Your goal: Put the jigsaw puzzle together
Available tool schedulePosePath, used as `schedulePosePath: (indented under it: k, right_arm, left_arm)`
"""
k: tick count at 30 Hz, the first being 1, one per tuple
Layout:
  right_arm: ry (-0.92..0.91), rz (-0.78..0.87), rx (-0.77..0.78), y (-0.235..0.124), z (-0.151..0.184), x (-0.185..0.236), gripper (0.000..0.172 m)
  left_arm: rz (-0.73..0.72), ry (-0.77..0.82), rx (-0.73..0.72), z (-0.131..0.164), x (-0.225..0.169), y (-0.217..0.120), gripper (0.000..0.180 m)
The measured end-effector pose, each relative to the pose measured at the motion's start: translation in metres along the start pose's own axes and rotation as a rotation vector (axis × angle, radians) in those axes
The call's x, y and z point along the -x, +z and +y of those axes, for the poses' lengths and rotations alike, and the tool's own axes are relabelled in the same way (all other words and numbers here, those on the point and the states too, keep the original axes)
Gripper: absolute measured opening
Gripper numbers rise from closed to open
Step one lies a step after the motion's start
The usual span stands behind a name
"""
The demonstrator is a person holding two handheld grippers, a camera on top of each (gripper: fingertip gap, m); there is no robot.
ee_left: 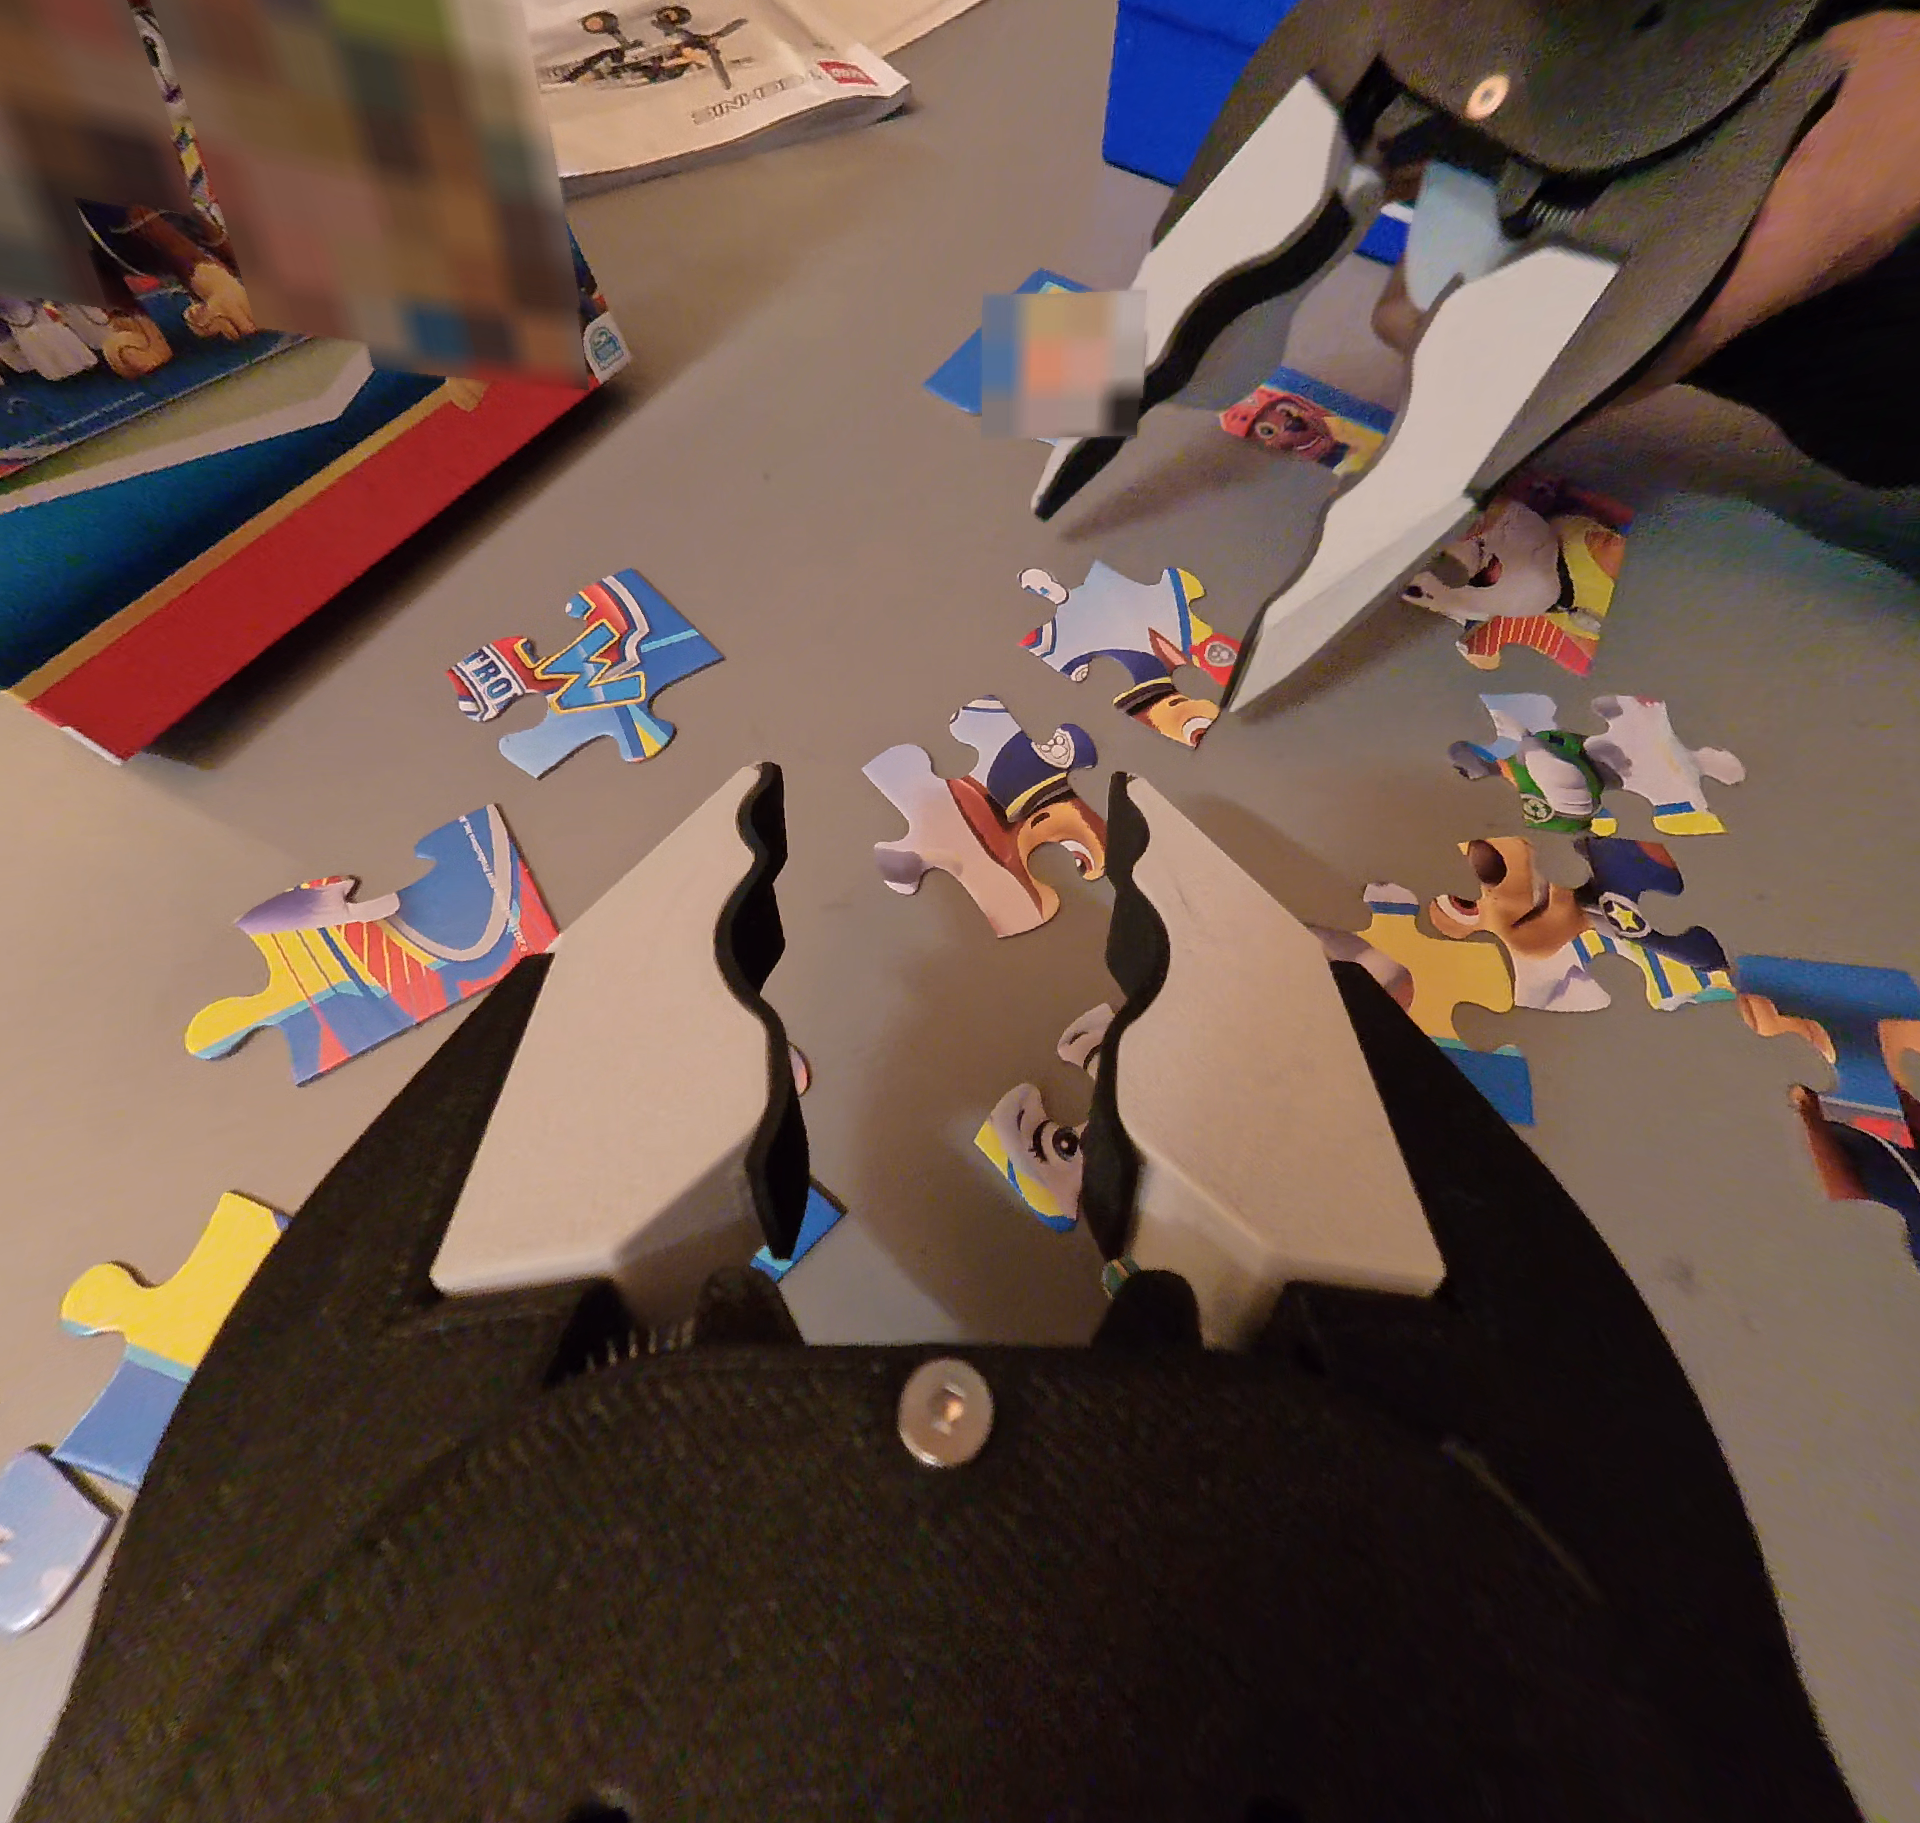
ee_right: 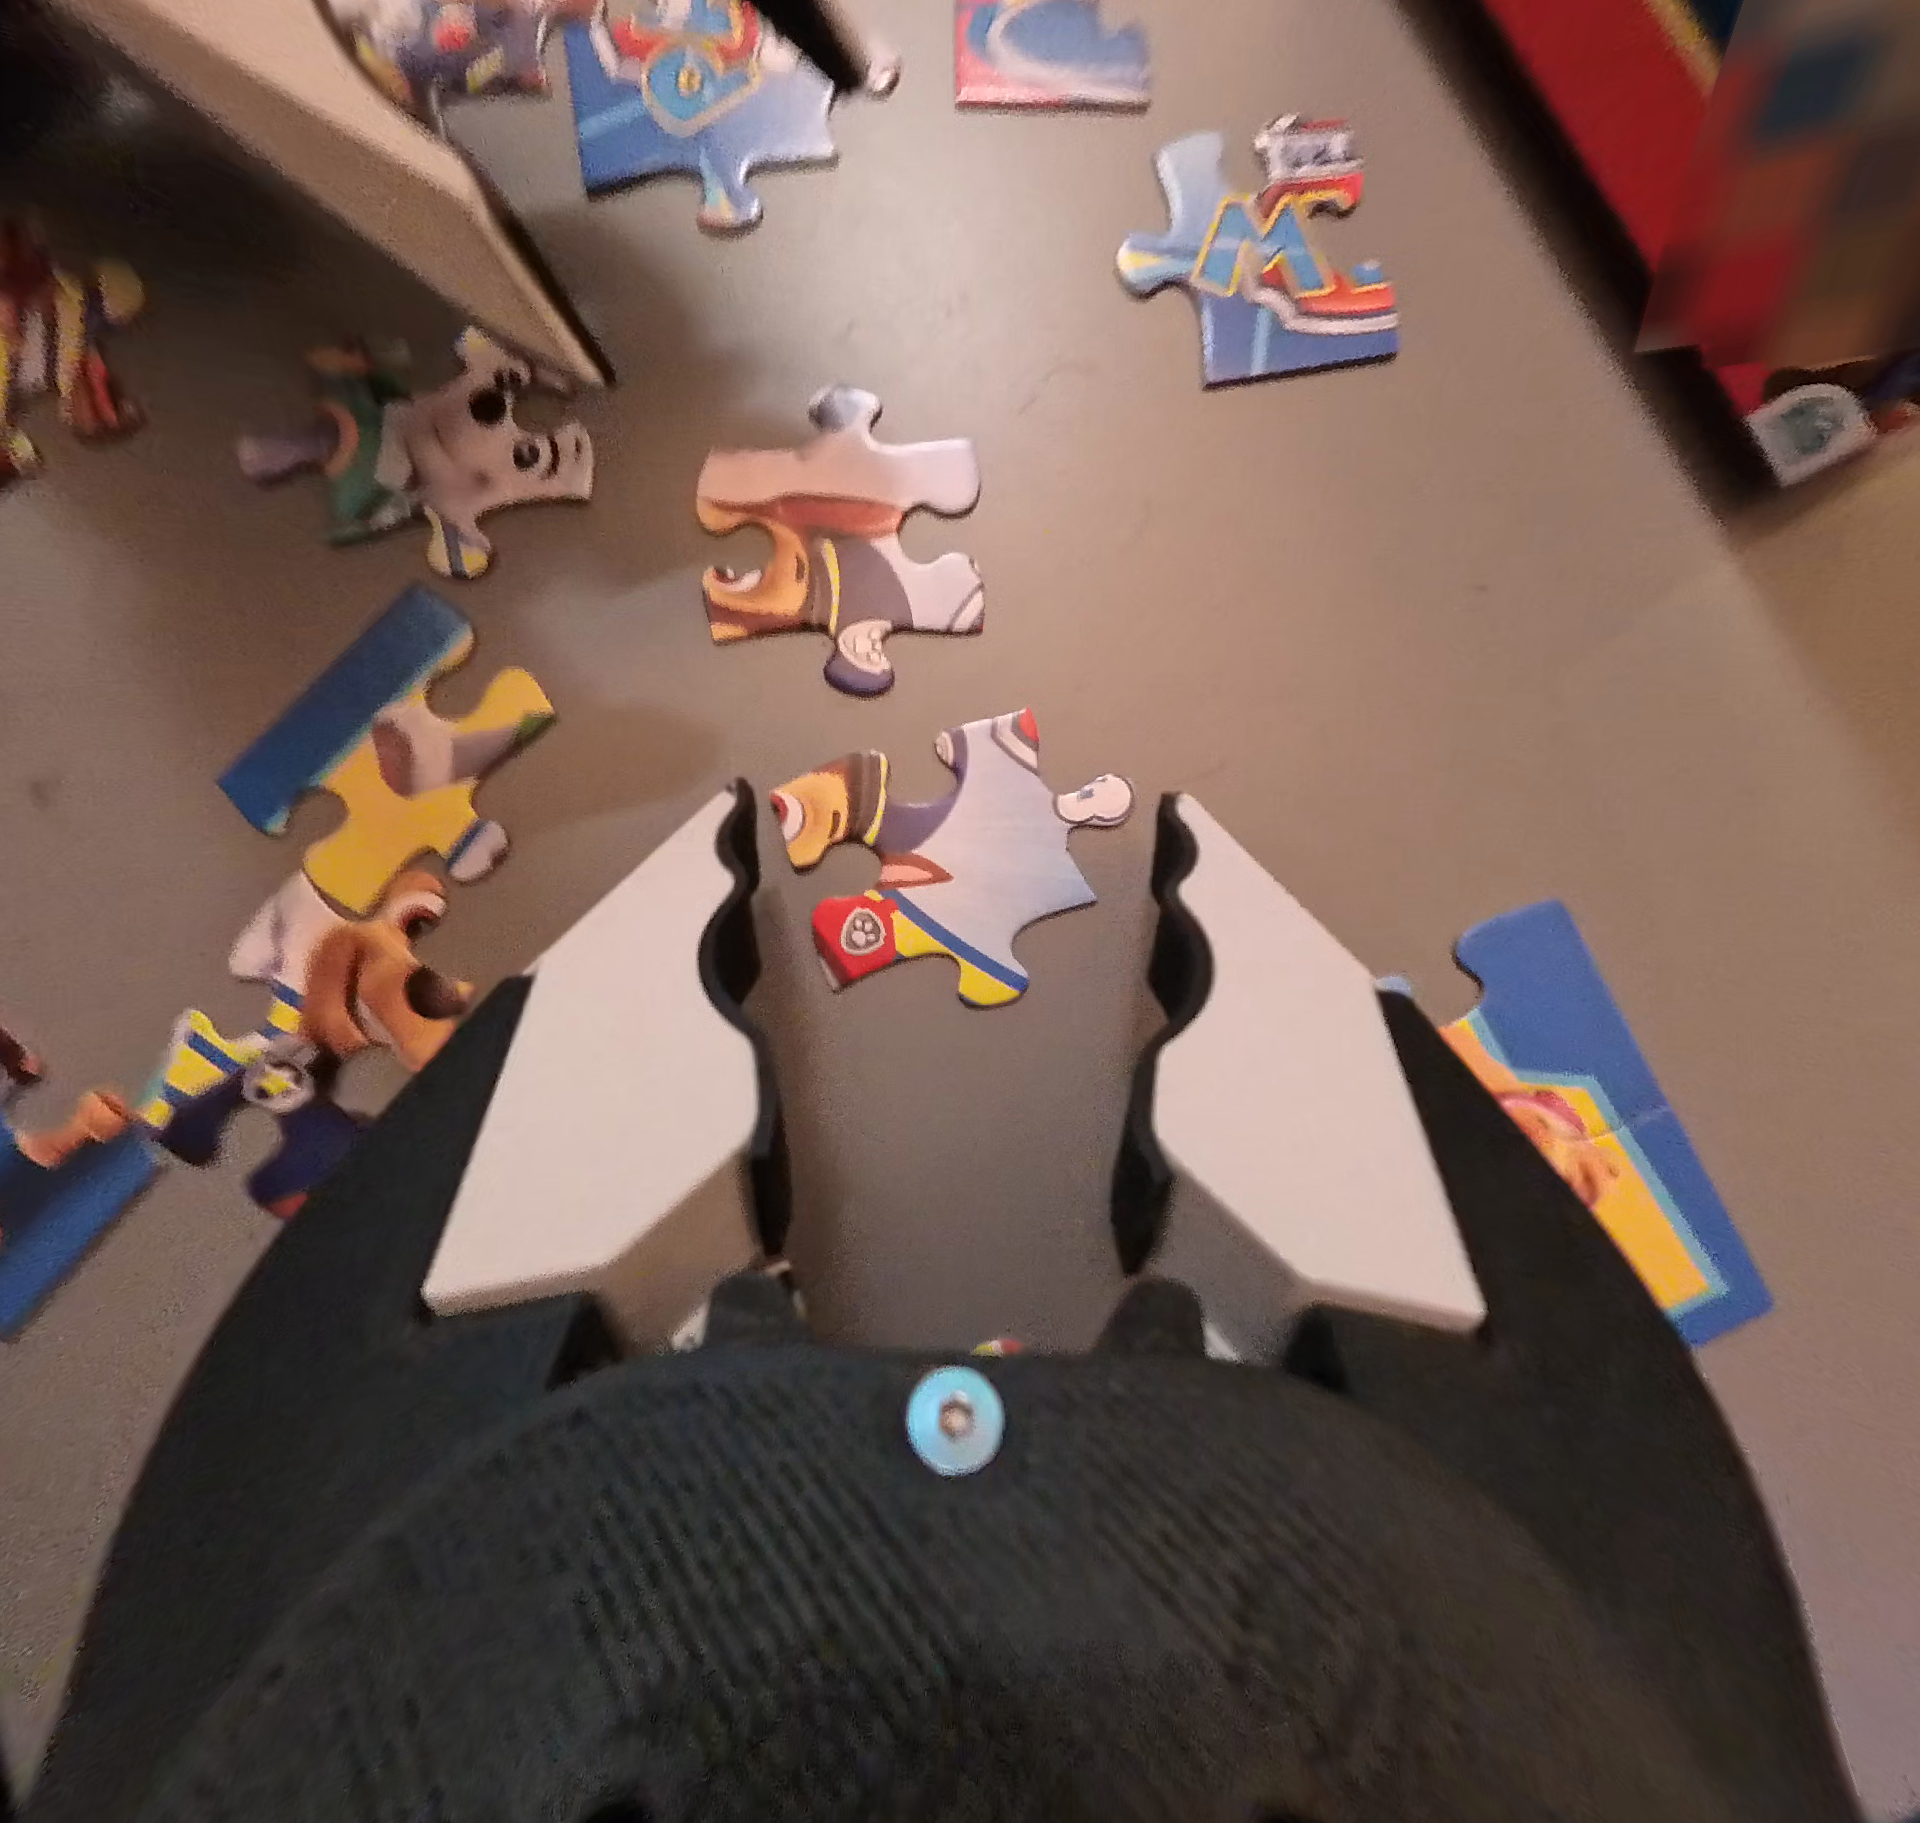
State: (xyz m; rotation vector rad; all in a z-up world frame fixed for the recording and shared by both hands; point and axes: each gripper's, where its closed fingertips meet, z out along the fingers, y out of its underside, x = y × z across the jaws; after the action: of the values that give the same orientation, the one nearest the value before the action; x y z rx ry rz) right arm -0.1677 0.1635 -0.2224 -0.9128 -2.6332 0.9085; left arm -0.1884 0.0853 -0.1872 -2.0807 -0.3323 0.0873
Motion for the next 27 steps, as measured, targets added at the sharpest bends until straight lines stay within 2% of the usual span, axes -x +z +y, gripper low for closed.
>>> schedulePosePath:
  k: [3,6,11,13,14,15,27]
  right_arm:
    - [-0.086,-0.026,0.048,0.009,0.009,0.000,0.078]
    - [-0.082,-0.072,0.040,0.011,0.007,0.002,0.080]
    - [-0.079,-0.056,0.036,0.014,0.005,-0.002,0.076]
    - [-0.075,-0.053,0.034,0.014,0.004,-0.001,0.071]
    - [-0.076,-0.055,0.028,0.014,0.003,0.001,0.057]
    - [-0.074,-0.054,0.021,0.014,0.003,0.001,0.053]
    - [-0.081,-0.077,0.009,0.015,0.000,0.017,0.053]
  left_arm:
    - [0.004,-0.009,-0.001,0.001,0.001,0.000,0.061]
    - [0.012,-0.020,-0.004,0.001,0.002,0.000,0.061]
    - [0.015,-0.021,0.006,0.004,0.003,0.001,0.061]
    - [0.015,-0.022,0.009,0.005,0.004,0.002,0.061]
    - [0.015,-0.022,0.010,0.005,0.004,0.002,0.061]
    - [0.015,-0.022,0.010,0.005,0.004,0.002,0.061]
    - [0.012,-0.006,0.042,0.010,0.002,0.006,0.061]
